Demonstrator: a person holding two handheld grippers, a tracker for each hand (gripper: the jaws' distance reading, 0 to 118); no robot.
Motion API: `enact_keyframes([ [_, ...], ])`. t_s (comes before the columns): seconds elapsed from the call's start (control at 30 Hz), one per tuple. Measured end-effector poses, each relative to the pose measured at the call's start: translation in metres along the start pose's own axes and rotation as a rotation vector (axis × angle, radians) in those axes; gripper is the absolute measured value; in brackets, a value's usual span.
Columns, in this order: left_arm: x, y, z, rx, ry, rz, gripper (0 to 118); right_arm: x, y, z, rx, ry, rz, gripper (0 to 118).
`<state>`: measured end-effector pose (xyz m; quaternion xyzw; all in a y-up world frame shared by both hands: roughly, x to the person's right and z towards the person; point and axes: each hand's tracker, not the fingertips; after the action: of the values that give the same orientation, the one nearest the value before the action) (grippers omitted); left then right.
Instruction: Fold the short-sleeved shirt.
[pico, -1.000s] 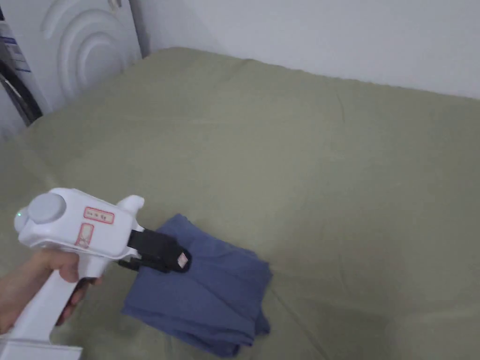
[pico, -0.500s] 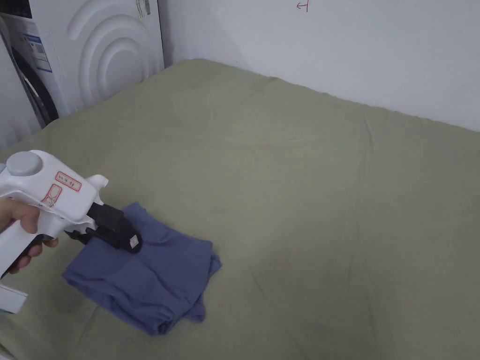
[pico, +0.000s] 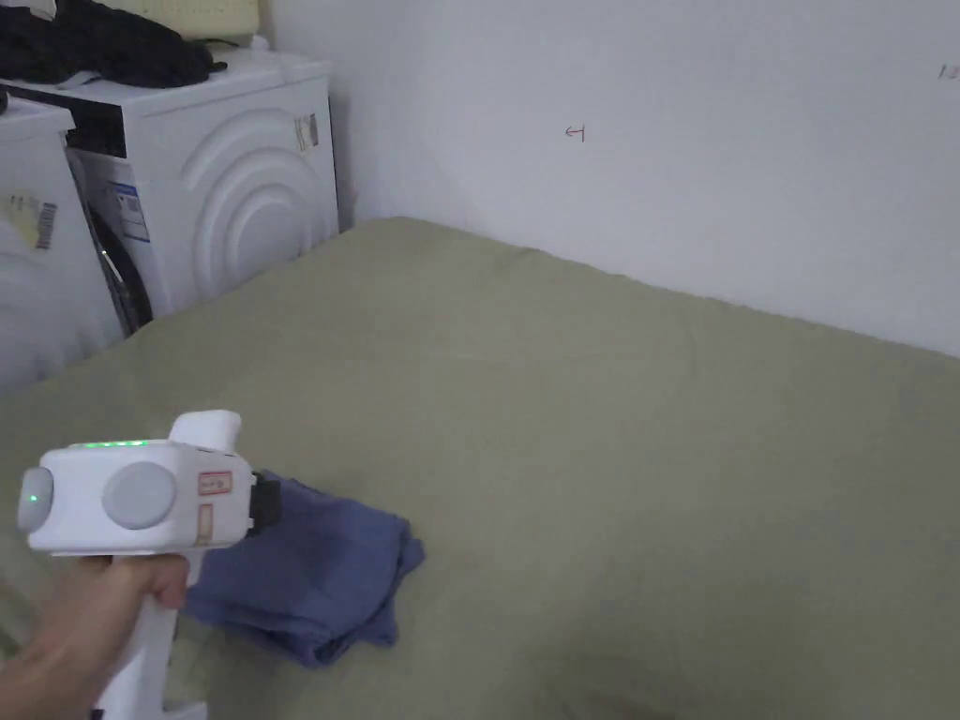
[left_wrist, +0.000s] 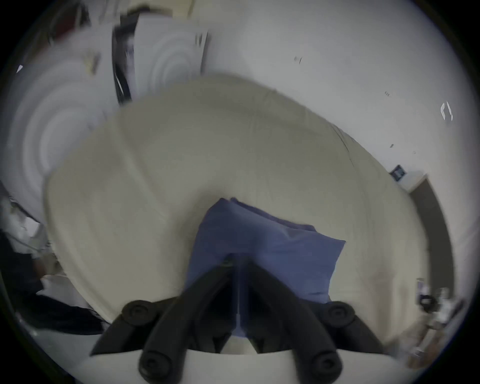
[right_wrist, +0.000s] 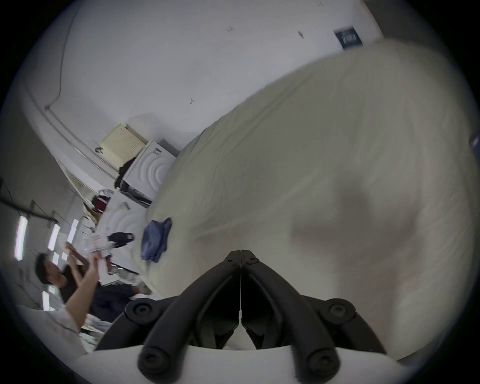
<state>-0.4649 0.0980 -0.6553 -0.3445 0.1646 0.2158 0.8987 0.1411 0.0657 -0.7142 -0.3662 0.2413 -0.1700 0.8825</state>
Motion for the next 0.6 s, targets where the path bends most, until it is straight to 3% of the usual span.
enact_keyframes([
  [0.03, 0.029, -0.012, 0.012, 0.031, -0.086, -0.008, 0, -0.010, 0.005, 0.008, 0.040, -0.042, 0.034, 1],
  [0.2, 0.173, -0.071, 0.066, 0.196, -0.220, -0.160, 0, -0.055, 0.021, 0.048, 0.249, -0.210, 0.252, 1],
  [0.33, 0.251, -0.139, 0.120, 0.466, -0.263, -0.063, 0, -0.082, 0.008, 0.074, 0.392, -0.392, 0.407, 1],
  [0.4, 0.277, -0.153, 0.138, 0.519, -0.246, -0.140, 0, -0.090, -0.005, 0.088, 0.427, -0.397, 0.405, 1],
  [0.47, 0.300, -0.154, 0.148, 0.501, -0.298, -0.319, 0, -0.094, -0.013, 0.101, 0.437, -0.396, 0.391, 1],
  [0.5, 0.309, -0.155, 0.155, 0.511, -0.254, -0.385, 0, -0.095, -0.013, 0.106, 0.452, -0.410, 0.365, 1],
  [0.53, 0.313, -0.152, 0.157, 0.534, -0.224, -0.410, 0, -0.097, -0.012, 0.110, 0.474, -0.433, 0.334, 1],
  [0.6, 0.314, -0.154, 0.164, 0.530, -0.233, -0.392, 0, -0.092, -0.008, 0.112, 0.501, -0.423, 0.377, 1],
])
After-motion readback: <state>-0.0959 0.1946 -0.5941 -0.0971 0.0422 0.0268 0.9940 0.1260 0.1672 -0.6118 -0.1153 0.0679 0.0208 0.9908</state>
